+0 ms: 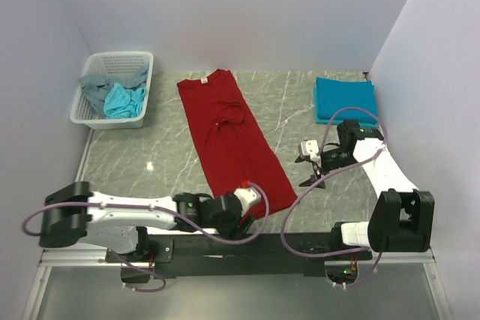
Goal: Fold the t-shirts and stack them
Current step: Fold the tshirt
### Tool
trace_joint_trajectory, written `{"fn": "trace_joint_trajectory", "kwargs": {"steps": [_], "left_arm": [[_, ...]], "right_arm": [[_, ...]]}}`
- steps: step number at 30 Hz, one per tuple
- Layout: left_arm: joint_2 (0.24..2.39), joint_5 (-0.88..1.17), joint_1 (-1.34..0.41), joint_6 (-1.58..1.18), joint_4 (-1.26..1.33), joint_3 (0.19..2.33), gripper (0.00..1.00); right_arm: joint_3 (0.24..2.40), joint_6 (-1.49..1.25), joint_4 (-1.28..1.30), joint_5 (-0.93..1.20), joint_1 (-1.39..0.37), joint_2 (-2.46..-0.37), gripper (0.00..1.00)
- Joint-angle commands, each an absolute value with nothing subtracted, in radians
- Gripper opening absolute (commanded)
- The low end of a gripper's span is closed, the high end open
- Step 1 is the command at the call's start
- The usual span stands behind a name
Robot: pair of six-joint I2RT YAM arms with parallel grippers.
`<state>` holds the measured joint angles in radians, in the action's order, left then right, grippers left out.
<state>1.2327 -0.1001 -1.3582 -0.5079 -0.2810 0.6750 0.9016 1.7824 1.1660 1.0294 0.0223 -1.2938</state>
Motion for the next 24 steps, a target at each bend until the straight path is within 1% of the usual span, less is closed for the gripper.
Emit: {"fn": "trace_joint_trajectory", "kwargs": {"steps": [1,3,5,9,11,12,16,20,24], "left_arm": [[1.340,-0.253,-1.411,-0.618,-0.336,0.725,0.71],[1.383,-0.287,-1.419,-0.635,-0.359,0.752,0.68],[1.420,-0.317,-1.419,-0.652,-0.370,0.773,0.68],[1.460,-0.304,-1.419,-0.644,-0.357,0.772,0.67],[1.482,-0.310,-1.420,-0.643,-0.365,0.776,0.63],[1.482,-0.331,-1.424,-0.641,-0.370,0.781,0.60],[1.416,-0.365,-1.437,-0.612,-0.377,0.811,0.59],[1.404,-0.388,-1.442,-0.583,-0.436,0.847,0.59],[1.408,-0.377,-1.442,-0.572,-0.428,0.827,0.59]], "right_arm": [[0.899,1.835,1.204,1.037,0.020,-1.325,0.82],[0.900,1.790,1.169,0.991,0.000,-1.341,0.78],[0.882,1.744,1.143,0.965,-0.047,-1.350,0.76],[0.836,1.678,1.043,0.930,-0.077,-1.324,0.76],[0.821,1.654,1.023,0.917,-0.087,-1.313,0.76],[0.818,1.649,1.013,0.914,-0.103,-1.312,0.76],[0.818,1.625,1.003,0.913,-0.117,-1.318,0.76],[0.822,1.626,1.009,0.916,-0.117,-1.327,0.75],[0.818,1.626,1.006,0.914,-0.121,-1.328,0.75]]}}
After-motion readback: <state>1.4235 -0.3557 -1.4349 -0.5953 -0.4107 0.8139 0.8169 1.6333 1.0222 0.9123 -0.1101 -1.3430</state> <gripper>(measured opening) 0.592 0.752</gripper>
